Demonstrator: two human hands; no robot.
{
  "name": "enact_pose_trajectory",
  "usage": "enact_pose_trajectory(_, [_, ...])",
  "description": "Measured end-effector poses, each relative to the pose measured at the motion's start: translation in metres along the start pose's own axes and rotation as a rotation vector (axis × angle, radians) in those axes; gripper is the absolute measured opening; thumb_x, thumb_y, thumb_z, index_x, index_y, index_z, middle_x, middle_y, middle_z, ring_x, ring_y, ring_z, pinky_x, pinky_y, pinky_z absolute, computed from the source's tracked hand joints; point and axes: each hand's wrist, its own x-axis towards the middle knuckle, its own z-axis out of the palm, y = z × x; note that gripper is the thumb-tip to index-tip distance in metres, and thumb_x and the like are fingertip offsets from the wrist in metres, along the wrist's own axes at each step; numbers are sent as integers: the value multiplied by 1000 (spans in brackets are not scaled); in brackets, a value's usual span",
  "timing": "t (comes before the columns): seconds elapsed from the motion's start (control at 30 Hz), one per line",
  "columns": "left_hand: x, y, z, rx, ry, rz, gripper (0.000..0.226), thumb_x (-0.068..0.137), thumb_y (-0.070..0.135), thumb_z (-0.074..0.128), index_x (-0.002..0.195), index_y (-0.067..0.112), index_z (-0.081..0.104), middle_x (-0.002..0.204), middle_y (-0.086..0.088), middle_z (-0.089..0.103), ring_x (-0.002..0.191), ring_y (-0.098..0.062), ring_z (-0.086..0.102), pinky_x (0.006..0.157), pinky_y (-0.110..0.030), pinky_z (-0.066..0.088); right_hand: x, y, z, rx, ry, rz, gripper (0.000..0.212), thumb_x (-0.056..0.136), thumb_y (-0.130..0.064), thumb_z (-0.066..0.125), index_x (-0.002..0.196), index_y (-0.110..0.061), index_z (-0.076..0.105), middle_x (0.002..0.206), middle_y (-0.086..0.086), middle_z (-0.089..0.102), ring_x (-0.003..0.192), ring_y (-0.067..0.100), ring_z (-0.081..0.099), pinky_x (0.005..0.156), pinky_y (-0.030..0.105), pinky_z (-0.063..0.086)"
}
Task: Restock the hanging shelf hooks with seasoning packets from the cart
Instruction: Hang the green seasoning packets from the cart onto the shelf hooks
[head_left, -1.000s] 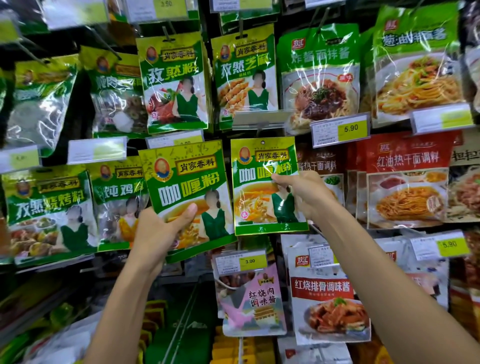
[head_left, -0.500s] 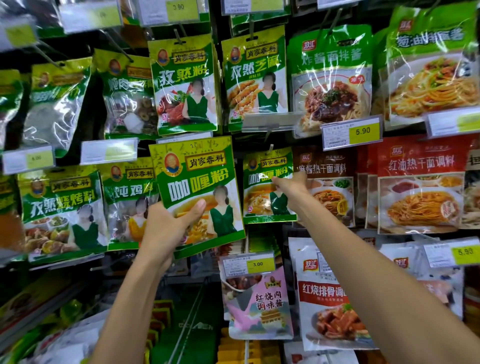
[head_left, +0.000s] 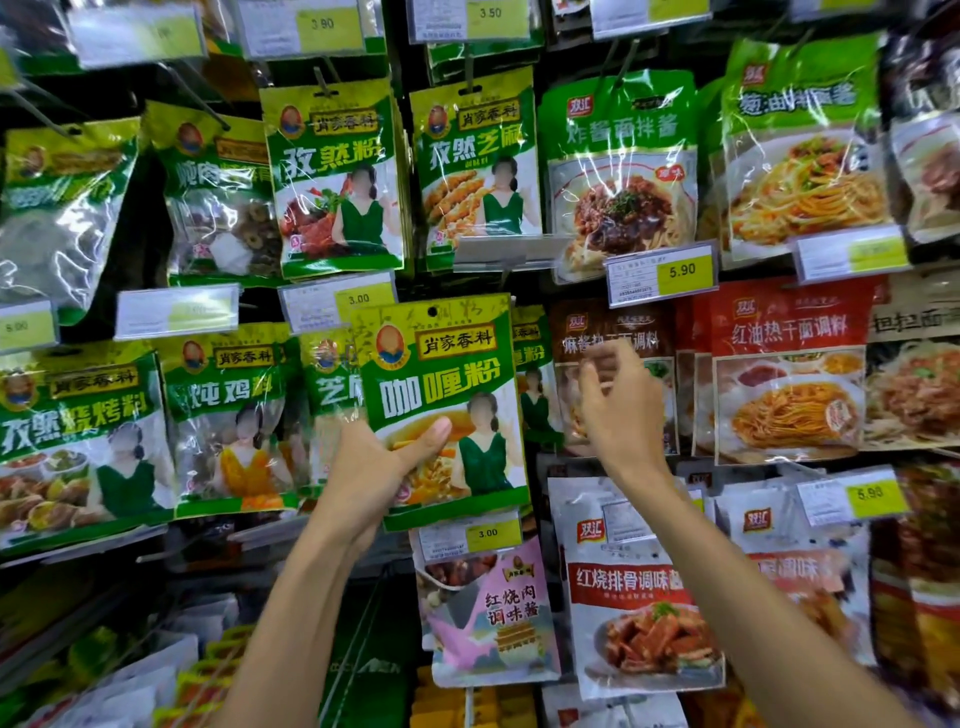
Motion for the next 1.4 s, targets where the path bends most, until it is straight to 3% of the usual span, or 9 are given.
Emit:
enact_pose_trajectory(0.13, [12,-4,23,-77,-100,-156,64,51,32,84,98,-1,58,74,-7,74,68,-16,71,55,-22,53,11,-24,-45,-125,294,-516,15,93,-7,53,102,-4,65,94,8,67,87,15,59,79,28,49])
enact_pose_trajectory(0.23, [22,-2,37,-123,-146,-198,92,46,36,86,115,-12,50,95,-17,73,92,-24,70,86,-38,56,39,-29,-55,-290,314,-695,24,95,-8,51,115,1,62,115,17,62,112,22,49,99,31,40])
enact_pose_trajectory(0.3, [30,-3,44,-145,-153,-209,84,50,31,85,113,-12,49,97,-15,73,93,-23,70,94,-43,52,55,-27,-55,-410,255,-700,31,97,-14,48,122,1,58,126,19,57,122,27,47,105,36,37])
enact_pose_trajectory(0.4, [41,-3,50,-158,-178,-242,55,56,25,82,97,-3,57,82,-9,76,81,-19,73,80,-36,57,70,-16,-53,-540,141,-666,38,100,-22,43,129,1,53,134,19,51,128,34,44,109,40,32])
enact_pose_trajectory(0.53, [54,-4,58,-181,-163,-289,66,67,19,81,118,-11,50,96,-19,72,83,-24,72,65,-31,58,75,-2,-49,-565,93,-672,37,100,-20,46,128,4,53,129,22,54,124,35,48,109,43,36])
enact_pose_trajectory(0.7, [59,-8,70,-175,-210,-266,61,72,17,78,121,-8,53,103,-22,70,91,-28,71,79,-39,58,76,7,-45,-545,130,-693,36,99,-18,49,128,3,54,125,21,57,121,35,51,105,46,41])
enact_pose_trajectory(0.9, [59,-11,71,-187,-242,-273,39,79,11,73,112,-5,61,90,-13,74,81,-21,72,66,-28,59,77,10,-42,-516,145,-696,38,99,-19,47,129,3,53,126,21,56,121,34,51,107,45,39])
enact_pose_trajectory(1.1, [57,-5,67,-225,-199,-312,66,63,16,79,116,-14,53,81,-14,73,75,-21,72,63,-30,59,77,10,-42,-508,140,-703,37,99,-17,48,129,3,52,125,21,56,120,34,51,106,45,41])
enact_pose_trajectory(1.4, [57,5,70,-207,-209,-423,38,76,6,74,105,-10,58,79,-17,72,66,-22,71,58,-33,60,75,10,-43,-479,131,-688,37,98,-16,49,130,4,52,126,21,56,122,34,50,106,43,41])
